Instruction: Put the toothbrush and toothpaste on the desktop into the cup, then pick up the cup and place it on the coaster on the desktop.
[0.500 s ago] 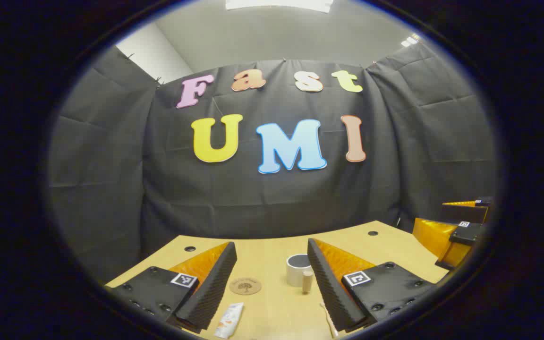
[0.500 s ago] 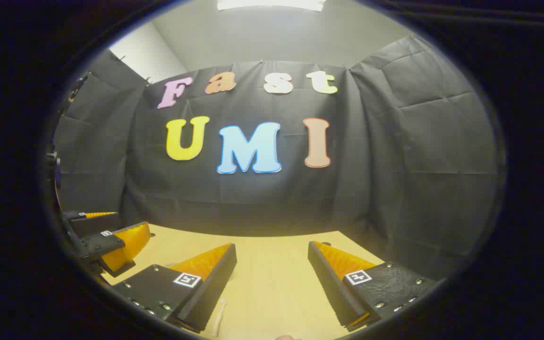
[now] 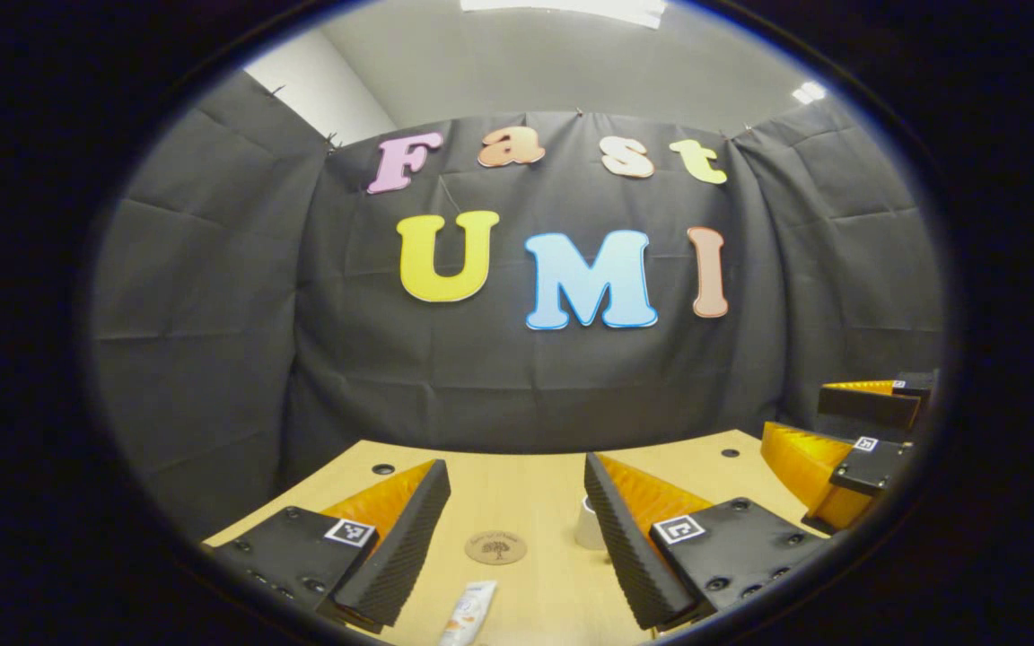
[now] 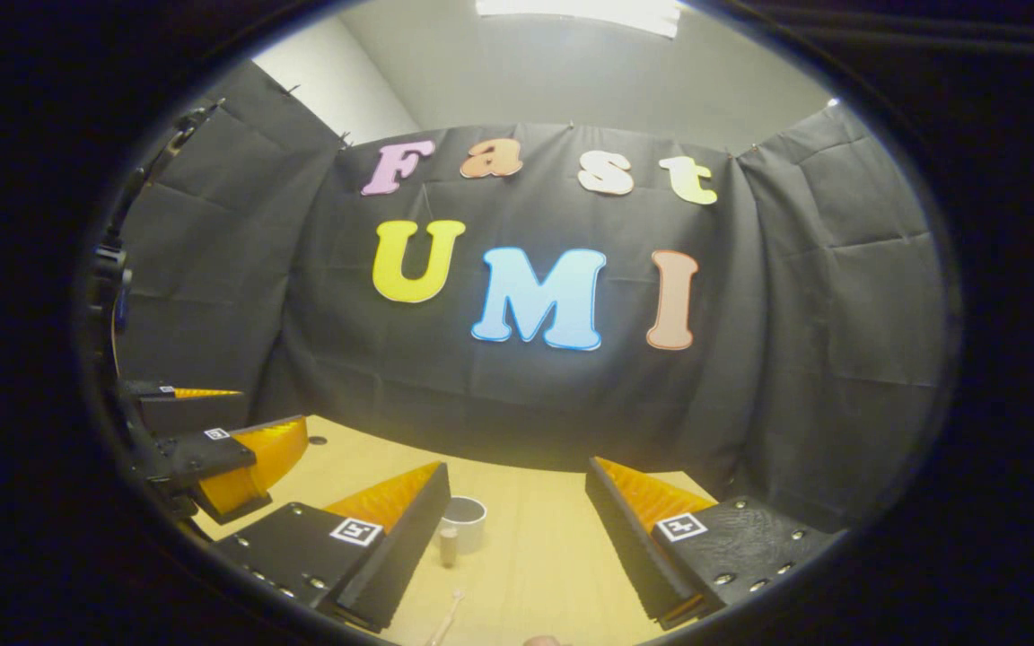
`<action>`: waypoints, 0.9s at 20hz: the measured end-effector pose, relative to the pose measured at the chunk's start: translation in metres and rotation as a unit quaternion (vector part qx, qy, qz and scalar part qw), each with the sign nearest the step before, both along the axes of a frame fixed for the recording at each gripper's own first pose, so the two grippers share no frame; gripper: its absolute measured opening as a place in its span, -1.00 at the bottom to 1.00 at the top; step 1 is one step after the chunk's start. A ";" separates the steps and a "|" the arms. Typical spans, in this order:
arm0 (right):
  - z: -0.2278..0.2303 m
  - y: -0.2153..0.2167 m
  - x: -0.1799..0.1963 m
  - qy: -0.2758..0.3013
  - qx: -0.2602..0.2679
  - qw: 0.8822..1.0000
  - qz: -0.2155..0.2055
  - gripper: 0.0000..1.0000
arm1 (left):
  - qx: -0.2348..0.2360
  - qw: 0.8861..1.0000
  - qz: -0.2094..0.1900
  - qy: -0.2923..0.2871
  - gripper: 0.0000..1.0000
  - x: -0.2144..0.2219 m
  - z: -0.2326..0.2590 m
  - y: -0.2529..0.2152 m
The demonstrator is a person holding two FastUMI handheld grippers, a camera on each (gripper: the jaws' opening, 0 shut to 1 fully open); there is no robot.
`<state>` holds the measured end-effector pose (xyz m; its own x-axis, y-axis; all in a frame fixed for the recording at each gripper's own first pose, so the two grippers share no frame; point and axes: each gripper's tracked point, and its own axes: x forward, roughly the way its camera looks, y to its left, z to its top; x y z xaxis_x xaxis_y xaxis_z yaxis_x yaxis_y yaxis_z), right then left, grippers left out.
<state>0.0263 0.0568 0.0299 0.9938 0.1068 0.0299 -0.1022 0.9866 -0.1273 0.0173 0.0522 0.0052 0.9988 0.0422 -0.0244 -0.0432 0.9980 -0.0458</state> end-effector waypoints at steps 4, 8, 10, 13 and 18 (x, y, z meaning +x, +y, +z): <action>-0.004 0.002 0.009 0.012 0.007 1.000 -0.008 0.89 | -0.001 1.000 -0.005 0.003 0.92 0.010 -0.003 0.007; -0.020 0.006 0.013 0.043 0.010 0.999 -0.008 0.89 | 0.006 1.000 -0.026 0.017 0.92 0.018 -0.011 0.000; -0.033 0.009 0.014 0.073 0.016 0.997 -0.007 0.89 | 0.014 0.998 -0.040 0.040 0.92 0.023 -0.025 -0.003; -0.067 0.017 0.015 0.147 0.034 0.989 -0.004 0.89 | 0.007 0.993 -0.064 0.101 0.93 0.030 -0.064 -0.003; -0.102 0.028 0.021 0.212 0.026 0.977 -0.014 0.90 | -0.015 0.978 -0.063 0.197 0.93 0.036 -0.123 0.007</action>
<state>0.0477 0.0848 -0.0720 0.9204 0.0886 -0.3808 -0.1076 0.9938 -0.0288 0.0537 0.0591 -0.1179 0.9091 -0.0881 -0.4071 0.0610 0.9950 -0.0791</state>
